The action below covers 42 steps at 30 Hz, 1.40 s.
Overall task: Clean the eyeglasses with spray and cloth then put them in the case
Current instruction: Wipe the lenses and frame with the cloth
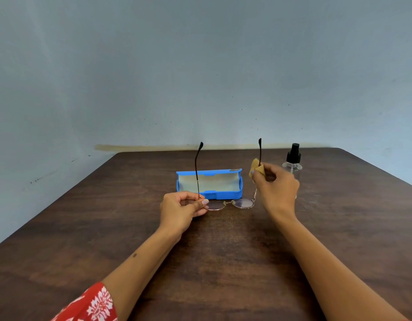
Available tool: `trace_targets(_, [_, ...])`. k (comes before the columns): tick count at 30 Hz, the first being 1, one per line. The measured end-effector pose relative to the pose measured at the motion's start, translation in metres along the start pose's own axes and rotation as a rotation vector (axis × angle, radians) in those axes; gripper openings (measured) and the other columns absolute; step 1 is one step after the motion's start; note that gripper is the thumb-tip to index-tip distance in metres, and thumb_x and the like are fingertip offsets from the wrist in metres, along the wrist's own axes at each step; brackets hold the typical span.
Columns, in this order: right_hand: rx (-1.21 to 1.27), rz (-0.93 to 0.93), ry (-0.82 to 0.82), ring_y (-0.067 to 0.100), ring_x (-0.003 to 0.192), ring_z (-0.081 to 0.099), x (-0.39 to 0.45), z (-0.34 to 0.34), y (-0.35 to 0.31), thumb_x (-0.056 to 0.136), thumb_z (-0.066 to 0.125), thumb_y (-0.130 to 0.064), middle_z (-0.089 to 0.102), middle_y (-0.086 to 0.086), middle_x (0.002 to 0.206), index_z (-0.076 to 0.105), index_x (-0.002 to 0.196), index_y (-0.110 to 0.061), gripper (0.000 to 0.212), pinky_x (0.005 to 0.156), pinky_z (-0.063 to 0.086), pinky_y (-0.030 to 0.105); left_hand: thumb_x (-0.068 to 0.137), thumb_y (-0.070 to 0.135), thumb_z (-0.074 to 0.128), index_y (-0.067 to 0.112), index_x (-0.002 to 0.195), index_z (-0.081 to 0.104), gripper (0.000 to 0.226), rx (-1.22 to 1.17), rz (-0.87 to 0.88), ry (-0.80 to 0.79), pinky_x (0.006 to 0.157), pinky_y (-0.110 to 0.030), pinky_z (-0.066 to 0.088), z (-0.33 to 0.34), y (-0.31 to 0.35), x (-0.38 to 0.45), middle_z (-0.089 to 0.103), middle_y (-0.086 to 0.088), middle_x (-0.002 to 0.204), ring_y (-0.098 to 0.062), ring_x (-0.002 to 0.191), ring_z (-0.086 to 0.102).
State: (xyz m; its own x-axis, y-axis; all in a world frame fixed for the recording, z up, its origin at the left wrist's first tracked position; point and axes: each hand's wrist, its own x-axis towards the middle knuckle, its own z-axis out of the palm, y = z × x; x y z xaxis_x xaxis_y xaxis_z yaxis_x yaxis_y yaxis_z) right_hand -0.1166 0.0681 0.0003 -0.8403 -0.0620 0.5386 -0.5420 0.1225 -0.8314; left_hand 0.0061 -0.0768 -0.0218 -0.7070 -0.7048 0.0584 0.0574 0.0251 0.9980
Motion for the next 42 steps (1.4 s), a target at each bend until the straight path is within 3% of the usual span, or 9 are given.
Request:
trace_targets(7, [0.072,-0.035,0.061,-0.008,0.063,0.057,0.002,-0.003,-0.009,0.083,0.068,-0.011,0.061,-0.018,0.070,0.070,0.097,-0.017,0.015,0.062,0.040,0.000,0.073,-0.003,0.072,0.005,0.080,0.070,0.012,0.023,0.017,0.000,0.059,-0.019,0.057,0.000,-0.002,-0.001,0.071,-0.012,0.074,-0.016,0.068,0.071])
trace_targets(12, [-0.075,-0.015,-0.055,0.017,0.071,0.064,-0.004,0.002,0.002,0.084,0.065,-0.015,0.067,0.001,0.070,0.072,0.087,-0.007,0.011,0.075,0.054,0.034,0.074,-0.003,0.072,0.007,0.080,0.070,0.012,-0.003,0.003,0.009,0.060,-0.019,0.057,0.000,-0.001,-0.001,0.071,-0.011,0.075,-0.014,0.068,0.071])
trace_targets(17, [0.072,-0.054,0.067,0.001,0.064,0.057,0.002,-0.003,-0.008,0.083,0.068,-0.010,0.062,-0.010,0.068,0.072,0.096,-0.015,0.014,0.063,0.043,0.003,0.073,-0.004,0.072,0.007,0.078,0.070,0.012,0.008,0.007,-0.008,0.060,-0.019,0.057,0.001,0.000,-0.001,0.071,-0.012,0.075,-0.016,0.069,0.071])
trace_targets(21, [0.104,-0.104,0.106,-0.010,0.067,0.057,0.005,-0.005,-0.014,0.084,0.068,-0.011,0.064,-0.008,0.075,0.069,0.098,-0.016,0.016,0.065,0.039,-0.001,0.073,-0.004,0.072,0.006,0.077,0.070,0.011,0.002,0.025,-0.019,0.059,-0.019,0.057,0.001,0.000,-0.001,0.071,-0.013,0.076,-0.016,0.067,0.071])
trace_targets(23, [0.063,-0.087,0.084,0.000,0.067,0.059,0.003,-0.004,-0.010,0.083,0.068,-0.011,0.066,-0.003,0.074,0.071,0.096,-0.011,0.013,0.064,0.040,0.000,0.074,-0.003,0.072,0.007,0.078,0.070,0.012,0.007,0.025,-0.006,0.060,-0.019,0.057,0.001,-0.001,-0.001,0.071,-0.013,0.077,-0.016,0.070,0.071])
trace_targets(28, [-0.095,-0.030,-0.033,0.032,0.076,0.063,-0.002,0.003,0.005,0.086,0.065,-0.020,0.069,0.014,0.072,0.069,0.081,0.001,0.022,0.074,0.052,0.038,0.074,-0.003,0.071,0.006,0.081,0.070,0.012,-0.030,0.015,0.011,0.058,-0.017,0.056,0.000,-0.001,0.000,0.072,-0.012,0.077,-0.015,0.069,0.071])
trace_targets(33, [-0.008,-0.068,0.084,0.001,0.064,0.060,0.005,-0.003,-0.004,0.084,0.066,-0.013,0.062,-0.007,0.067,0.072,0.090,-0.008,0.010,0.061,0.040,0.002,0.072,-0.003,0.074,0.006,0.076,0.070,0.010,0.025,0.037,-0.031,0.061,-0.021,0.058,0.002,-0.002,0.000,0.071,-0.014,0.074,-0.018,0.070,0.071])
trace_targets(37, [0.040,-0.230,0.229,-0.001,0.066,0.057,0.013,-0.008,-0.011,0.082,0.068,-0.010,0.063,-0.006,0.076,0.071,0.096,-0.008,0.014,0.070,0.044,0.008,0.072,-0.002,0.074,0.008,0.075,0.070,0.011,0.055,0.047,-0.047,0.061,-0.021,0.058,0.002,-0.002,-0.001,0.072,-0.015,0.075,-0.021,0.072,0.072])
trace_targets(42, [-0.028,-0.306,0.191,0.013,0.068,0.060,0.013,-0.006,-0.004,0.083,0.067,-0.010,0.064,-0.001,0.076,0.070,0.094,-0.007,0.012,0.069,0.050,0.016,0.072,-0.002,0.074,0.007,0.076,0.070,0.011,0.050,0.038,-0.043,0.062,-0.022,0.058,0.001,-0.002,-0.001,0.072,-0.014,0.076,-0.019,0.071,0.072])
